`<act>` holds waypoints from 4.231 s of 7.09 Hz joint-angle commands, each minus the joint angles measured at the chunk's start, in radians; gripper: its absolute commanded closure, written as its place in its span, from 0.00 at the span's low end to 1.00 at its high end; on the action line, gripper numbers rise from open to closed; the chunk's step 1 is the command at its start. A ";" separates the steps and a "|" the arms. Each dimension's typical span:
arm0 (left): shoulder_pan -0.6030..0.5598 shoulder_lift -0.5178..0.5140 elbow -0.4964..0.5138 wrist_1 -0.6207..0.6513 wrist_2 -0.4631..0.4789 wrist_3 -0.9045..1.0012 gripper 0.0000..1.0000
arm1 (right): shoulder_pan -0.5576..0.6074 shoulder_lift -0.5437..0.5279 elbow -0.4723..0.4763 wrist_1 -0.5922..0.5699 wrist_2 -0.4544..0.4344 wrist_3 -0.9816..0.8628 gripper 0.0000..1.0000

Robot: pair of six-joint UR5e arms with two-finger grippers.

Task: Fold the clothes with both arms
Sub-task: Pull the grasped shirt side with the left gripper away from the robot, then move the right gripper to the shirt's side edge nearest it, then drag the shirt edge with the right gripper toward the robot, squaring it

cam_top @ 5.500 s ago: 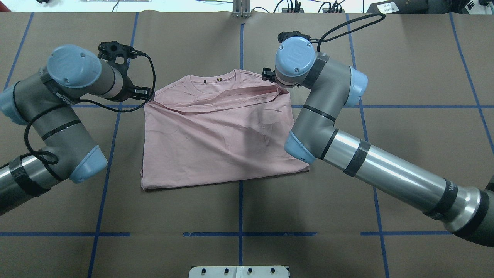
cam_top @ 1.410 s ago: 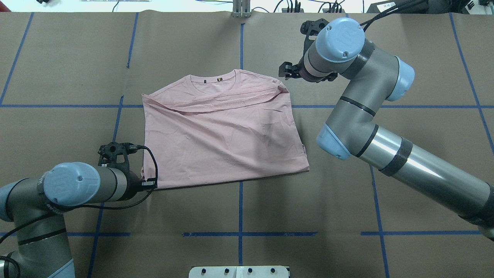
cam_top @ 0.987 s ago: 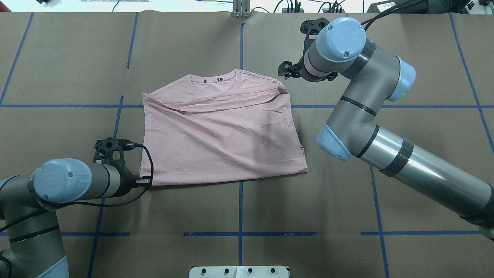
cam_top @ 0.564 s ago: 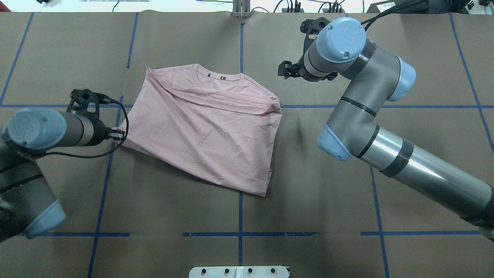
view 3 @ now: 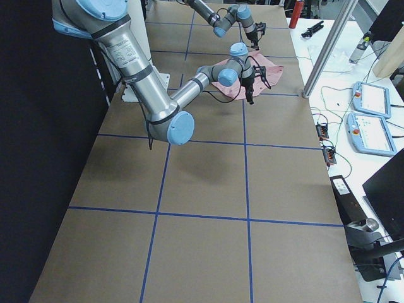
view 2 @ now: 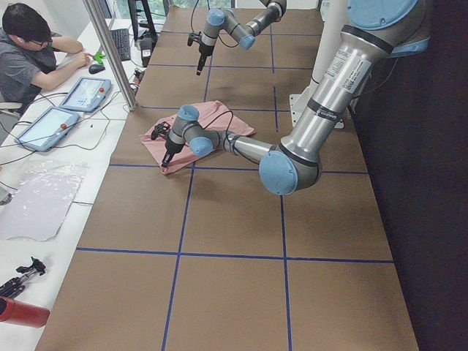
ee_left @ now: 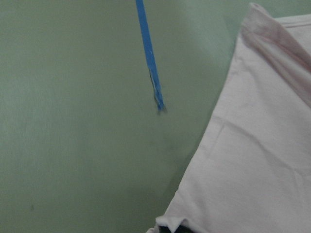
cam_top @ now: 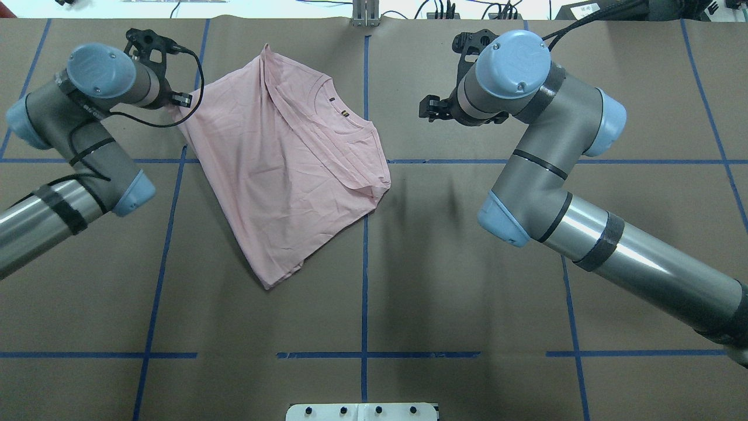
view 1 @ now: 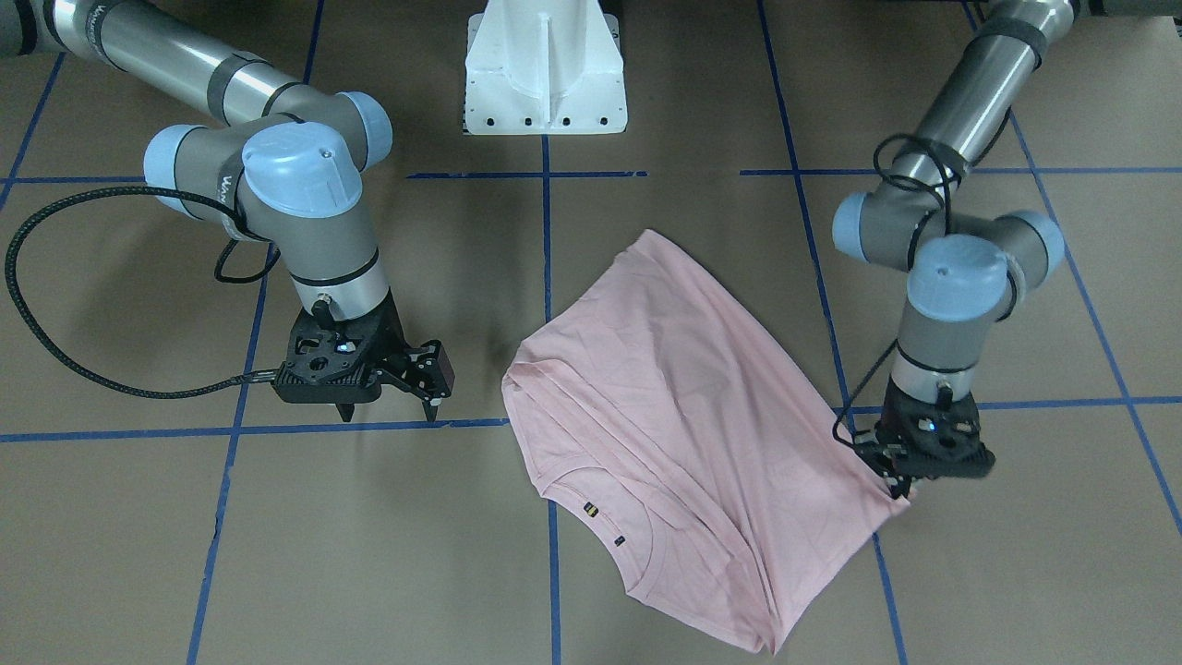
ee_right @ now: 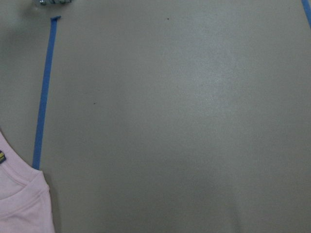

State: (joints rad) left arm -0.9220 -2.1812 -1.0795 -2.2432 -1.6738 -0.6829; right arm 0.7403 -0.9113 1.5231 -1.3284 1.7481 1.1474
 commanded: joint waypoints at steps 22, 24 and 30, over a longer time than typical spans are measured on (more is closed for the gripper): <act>-0.084 0.066 0.085 -0.340 -0.149 0.108 0.00 | -0.256 0.354 -0.422 -0.006 -0.145 0.405 1.00; -0.084 0.064 0.085 -0.340 -0.150 0.108 0.00 | -0.256 0.353 -0.413 -0.005 -0.144 0.410 1.00; -0.080 0.069 0.056 -0.339 -0.152 0.106 0.00 | -0.408 -0.203 0.265 0.000 -0.319 0.408 1.00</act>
State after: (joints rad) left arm -1.0037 -2.1124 -1.0158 -2.5817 -1.8249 -0.5756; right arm 0.4265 -0.9991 1.6520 -1.3296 1.5401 1.5496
